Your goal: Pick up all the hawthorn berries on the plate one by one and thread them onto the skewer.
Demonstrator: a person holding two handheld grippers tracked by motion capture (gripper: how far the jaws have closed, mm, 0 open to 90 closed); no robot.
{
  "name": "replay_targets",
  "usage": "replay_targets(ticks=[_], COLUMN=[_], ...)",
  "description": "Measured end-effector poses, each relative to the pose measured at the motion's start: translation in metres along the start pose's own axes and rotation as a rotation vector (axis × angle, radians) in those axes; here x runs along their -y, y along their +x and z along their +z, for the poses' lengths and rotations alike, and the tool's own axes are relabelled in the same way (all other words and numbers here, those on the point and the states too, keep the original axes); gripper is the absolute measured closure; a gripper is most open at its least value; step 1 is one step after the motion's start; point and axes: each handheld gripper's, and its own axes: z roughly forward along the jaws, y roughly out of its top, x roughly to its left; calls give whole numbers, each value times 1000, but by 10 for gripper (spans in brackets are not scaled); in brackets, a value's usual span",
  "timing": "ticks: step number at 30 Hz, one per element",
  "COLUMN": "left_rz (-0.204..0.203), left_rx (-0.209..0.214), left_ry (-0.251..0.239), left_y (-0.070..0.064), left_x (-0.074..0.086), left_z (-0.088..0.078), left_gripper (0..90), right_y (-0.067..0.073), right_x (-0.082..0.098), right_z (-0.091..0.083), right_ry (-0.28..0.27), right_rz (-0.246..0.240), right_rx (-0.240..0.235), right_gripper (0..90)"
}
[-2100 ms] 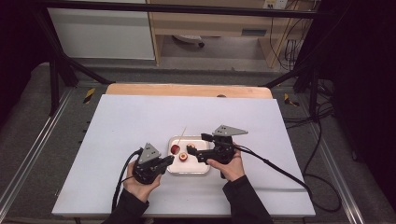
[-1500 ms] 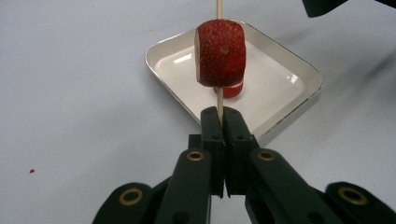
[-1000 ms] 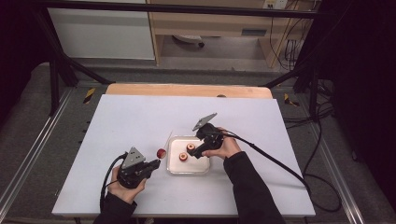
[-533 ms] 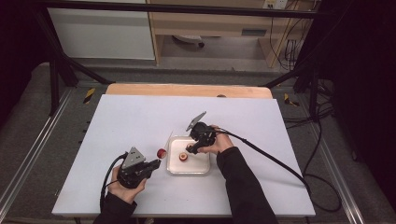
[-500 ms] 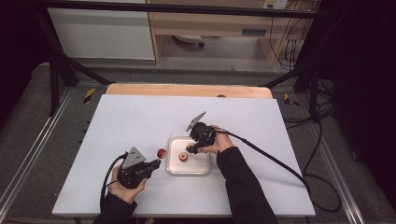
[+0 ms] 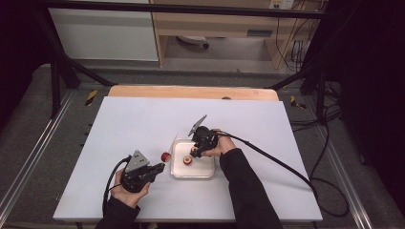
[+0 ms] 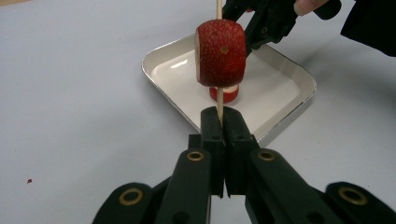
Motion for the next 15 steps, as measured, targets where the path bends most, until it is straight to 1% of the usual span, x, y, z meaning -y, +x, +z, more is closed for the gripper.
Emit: replay_targets(ticks=[2,7,10,12,13,15], left_rz=[-1,2,4,4,5,6], left_rx=[-1,-2,-1,-2,-3,-4], left_ry=[0,0,0,-2,-3,-7], left_y=[0,0,0,0,-1,-1], left_x=[0,0,0,0,0,0], left_z=[0,0,0,0,0,0], left_gripper=[886,886,886,886,886,886], right_y=[0,0,0,1,1,1], right_x=[0,0,0,0,0,-1], right_z=[1,0,-1,-3,-4,-8], right_ry=[5,13,17,14,7,-9], right_rz=[-3,19,14,18,27,28], right_rx=[-1,-8,-1,4,4,13], right_gripper=[592,598,599,600,600,601])
